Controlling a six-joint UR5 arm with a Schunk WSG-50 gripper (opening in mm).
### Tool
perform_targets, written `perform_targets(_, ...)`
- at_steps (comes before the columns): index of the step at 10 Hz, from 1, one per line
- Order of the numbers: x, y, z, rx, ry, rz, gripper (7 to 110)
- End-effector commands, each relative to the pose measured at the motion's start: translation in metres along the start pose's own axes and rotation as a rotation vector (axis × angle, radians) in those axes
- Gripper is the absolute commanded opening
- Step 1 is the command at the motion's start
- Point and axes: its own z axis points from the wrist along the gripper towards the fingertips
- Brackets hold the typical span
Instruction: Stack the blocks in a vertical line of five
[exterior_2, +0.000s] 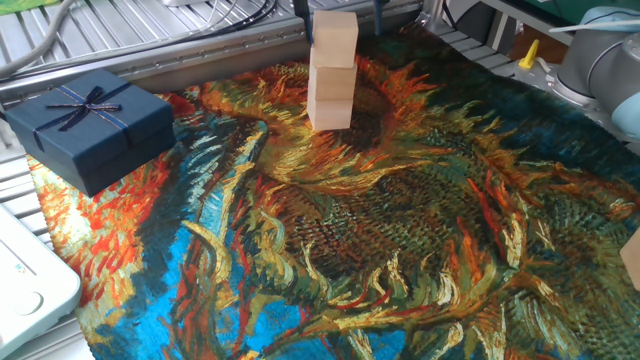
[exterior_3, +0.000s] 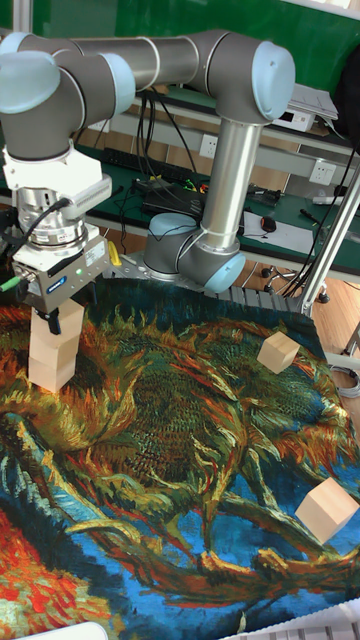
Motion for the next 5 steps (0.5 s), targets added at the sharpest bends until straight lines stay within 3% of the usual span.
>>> perform_targets(1, -0.0046, 0.0032, -0.0007, -0.010, -0.015, -0.017, 88)
perform_targets(5, 0.0036, 0.0003, -0.0002, 0.000, 0.020, -0.051, 88)
